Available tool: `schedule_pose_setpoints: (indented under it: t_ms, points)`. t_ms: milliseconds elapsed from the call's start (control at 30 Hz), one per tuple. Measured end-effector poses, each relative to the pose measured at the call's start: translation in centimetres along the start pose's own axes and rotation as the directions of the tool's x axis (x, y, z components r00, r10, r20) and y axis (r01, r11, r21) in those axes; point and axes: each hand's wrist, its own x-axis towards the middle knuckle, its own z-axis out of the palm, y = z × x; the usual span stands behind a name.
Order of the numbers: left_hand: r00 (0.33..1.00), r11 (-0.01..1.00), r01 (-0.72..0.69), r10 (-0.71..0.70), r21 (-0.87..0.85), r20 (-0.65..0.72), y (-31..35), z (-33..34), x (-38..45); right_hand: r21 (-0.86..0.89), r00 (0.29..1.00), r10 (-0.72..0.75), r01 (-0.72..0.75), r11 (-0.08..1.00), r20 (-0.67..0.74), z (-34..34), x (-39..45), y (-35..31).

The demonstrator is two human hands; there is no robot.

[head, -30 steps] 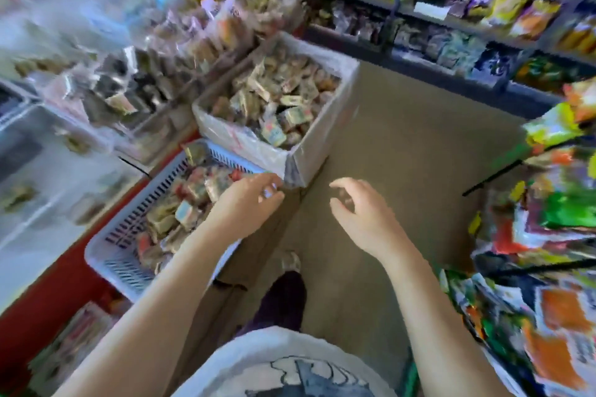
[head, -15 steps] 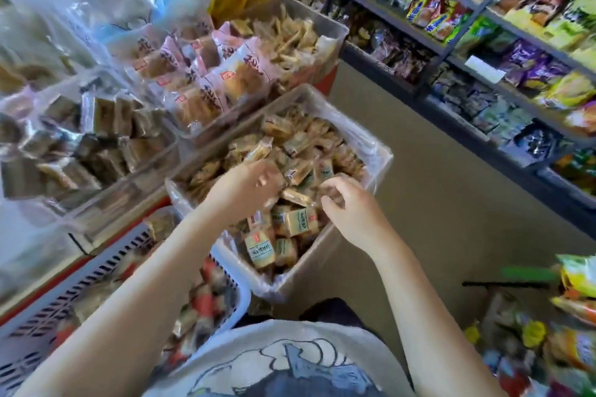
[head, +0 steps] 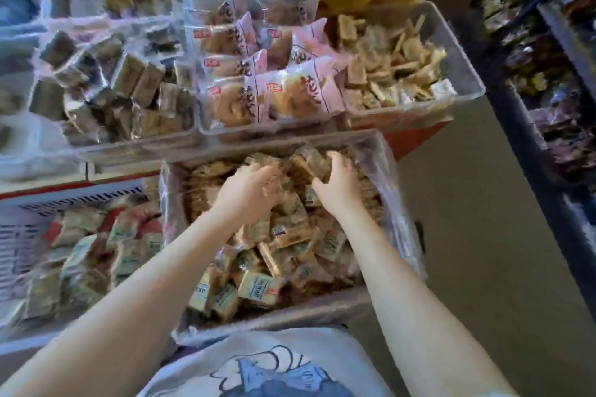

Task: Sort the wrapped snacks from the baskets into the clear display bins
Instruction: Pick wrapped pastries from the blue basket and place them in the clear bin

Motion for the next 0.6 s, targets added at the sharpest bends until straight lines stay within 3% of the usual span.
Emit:
schedule_pose_setpoints:
  t_ms: [133,233,333,400,433,467,500,533,600]
  points:
    - [0.991,0.993,0.094,-0.100,-0.065,-0.086,1.2,0.5,-0.2,-0.040,0.994,-0.048,0.052,0.998,0.098,0.8,3.2,0.9]
    - [0.990,0.990,0.127,-0.130,-0.068,-0.055,1.3,0.6,-0.4,0.013,0.994,-0.037,0.036,0.999,0.099,0.6,3.6,1.0]
    - [0.987,0.974,0.150,-0.157,-0.168,-0.031,1.7,0.2,-0.7,0.371,0.982,0.046,-0.112,0.922,0.182,-1.2,2.7,0.7]
    - [0.976,0.932,0.155,-0.197,-0.329,-0.097,2.8,-0.4,-0.9,0.672,0.938,0.087,-0.304,0.675,0.336,-3.1,1.7,0.4]
    - [0.965,0.859,0.155,-0.238,-0.488,-0.111,3.6,-1.0,-0.9,0.774,0.896,0.049,-0.408,0.485,0.442,-4.1,1.0,0.2]
    - [0.957,0.715,0.155,-0.280,-0.682,-0.076,4.5,-1.7,-1.1,0.812,0.852,-0.026,-0.489,0.318,0.524,-5.0,0.4,0.2]
    - [0.958,0.527,0.156,-0.288,-0.836,-0.003,5.4,-2.4,-1.2,0.812,0.815,-0.102,-0.541,0.220,0.571,-5.8,-0.1,0.1]
    - [0.964,0.375,0.149,-0.261,-0.915,0.050,6.0,-3.0,-1.3,0.802,0.787,-0.164,-0.569,0.181,0.595,-6.5,-0.6,-0.1]
    - [0.980,0.294,0.116,-0.188,-0.949,0.062,7.1,-3.9,-1.3,0.787,0.748,-0.243,-0.590,0.182,0.617,-7.3,-1.4,-0.6]
